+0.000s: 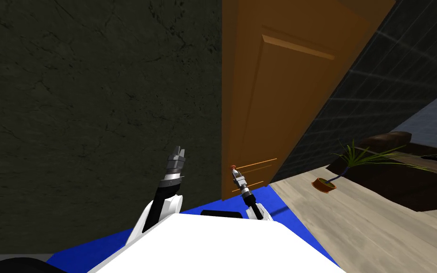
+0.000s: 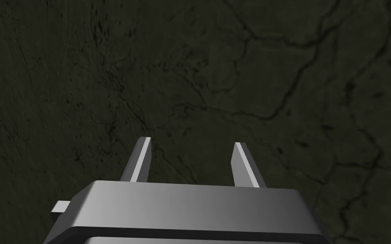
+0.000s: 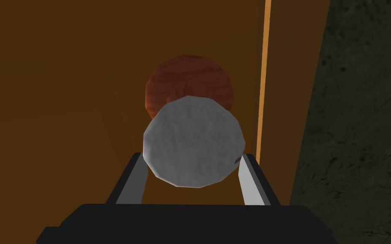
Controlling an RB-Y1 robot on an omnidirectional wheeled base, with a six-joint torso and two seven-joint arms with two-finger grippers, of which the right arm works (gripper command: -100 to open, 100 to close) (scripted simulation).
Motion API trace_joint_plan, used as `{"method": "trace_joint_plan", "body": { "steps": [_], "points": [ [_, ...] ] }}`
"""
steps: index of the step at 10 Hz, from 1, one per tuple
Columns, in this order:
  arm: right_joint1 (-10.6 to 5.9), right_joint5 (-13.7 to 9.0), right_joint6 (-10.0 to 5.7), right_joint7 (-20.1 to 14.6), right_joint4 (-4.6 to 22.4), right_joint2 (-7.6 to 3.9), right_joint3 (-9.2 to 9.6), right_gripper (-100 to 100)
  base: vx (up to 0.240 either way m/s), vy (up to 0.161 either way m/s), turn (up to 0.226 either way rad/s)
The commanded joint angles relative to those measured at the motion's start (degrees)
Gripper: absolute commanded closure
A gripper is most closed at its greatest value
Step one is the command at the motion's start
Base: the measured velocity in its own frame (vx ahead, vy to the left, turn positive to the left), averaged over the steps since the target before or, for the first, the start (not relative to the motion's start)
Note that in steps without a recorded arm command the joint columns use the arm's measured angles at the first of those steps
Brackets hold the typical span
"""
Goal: Pull the door open
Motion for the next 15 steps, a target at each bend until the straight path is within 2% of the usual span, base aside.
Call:
{"method": "trace_joint_plan", "body": {
  "steps": [1, 6, 7, 9, 10, 12, 13, 14, 15],
  "points": [
    [0.33, -1.21, -0.01, -2.26, 0.43, 0.01, 0.86, 100, -0.062, -0.026, 0.115],
    [0.4, -6.42, -0.35, -9.79, 0.37, -1.39, 2.49, 100, -0.062, -0.019, 0.137],
    [0.4, -6.42, -0.35, -10.13, 0.37, -1.39, 2.49, 100, -0.038, -0.018, 0.08],
    [0.43, -8.93, -0.51, -13.62, 0.35, -2.05, 3.28, 100, -0.039, -0.008, 0.112],
    [0.43, -8.93, -0.51, -14.04, 0.35, -2.05, 3.28, 100, -0.028, -0.014, 0.037],
    [0.46, -11.45, -0.67, -17.46, 0.32, -2.72, 4.06, 100, -0.04, -0.016, 0.105],
    [0.46, -11.45, -0.67, -17.95, 0.32, -2.72, 4.06, 100, -0.041, -0.016, 0.093],
    [0.47, -12.86, -0.76, -20.02, 0.3, -3.08, 4.5, 100, -0.04, 0.001, 0.085],
    [0.47, -12.86, -0.76, -20.11, 0.3, -3.08, 4.5, 100, -0.024, 0.002, 0.021]
  ]
}}
